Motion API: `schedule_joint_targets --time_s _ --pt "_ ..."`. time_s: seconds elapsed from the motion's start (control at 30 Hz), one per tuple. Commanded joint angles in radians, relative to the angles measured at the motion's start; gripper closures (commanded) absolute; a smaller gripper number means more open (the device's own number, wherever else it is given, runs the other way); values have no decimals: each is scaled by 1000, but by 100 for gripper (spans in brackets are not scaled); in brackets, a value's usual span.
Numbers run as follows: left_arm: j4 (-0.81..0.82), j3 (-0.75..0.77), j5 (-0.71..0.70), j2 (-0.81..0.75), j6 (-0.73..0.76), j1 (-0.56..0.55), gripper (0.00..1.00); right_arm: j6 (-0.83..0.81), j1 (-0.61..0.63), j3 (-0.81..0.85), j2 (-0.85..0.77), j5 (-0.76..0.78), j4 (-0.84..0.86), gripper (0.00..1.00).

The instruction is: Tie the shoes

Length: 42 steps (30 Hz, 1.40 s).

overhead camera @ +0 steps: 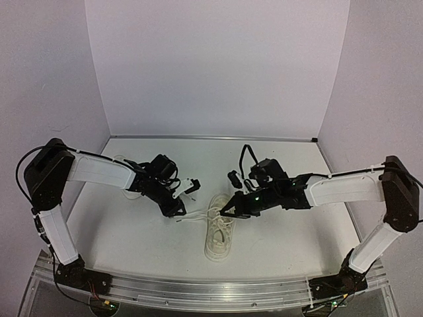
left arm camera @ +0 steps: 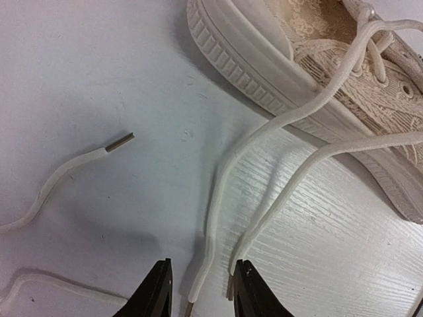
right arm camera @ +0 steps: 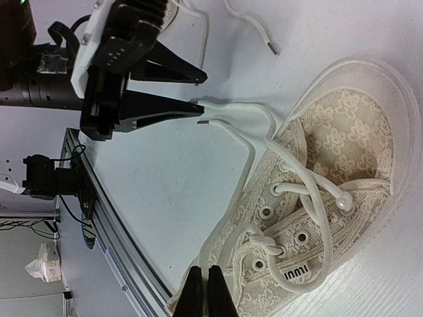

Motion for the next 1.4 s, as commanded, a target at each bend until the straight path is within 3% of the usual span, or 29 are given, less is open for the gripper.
schedule_joint_targets --time_s 0.0,0.43,0.6,0.8,0.97,1.17,1.37 --pt "-57 74 36 48 42 -1 68 -13 3 31 0 13 -1 100" --pt "-141 160 -8 177 77 -26 75 -14 2 46 21 13 -5 100" --pt "-171 181 -37 188 37 -30 99 -12 3 46 24 18 -8 100" --pt "-123 150 -83 36 -126 -30 100 -10 3 48 30 25 -12 100" --pt "-97 76 -175 -195 -310 -31 100 -10 2 45 27 34 -14 100" --pt "-173 -35 -283 -409 -521 -47 100 -8 1 40 27 44 -15 100" --pt "-327 -140 -430 -560 -709 -148 100 -11 -1 48 35 49 -17 100"
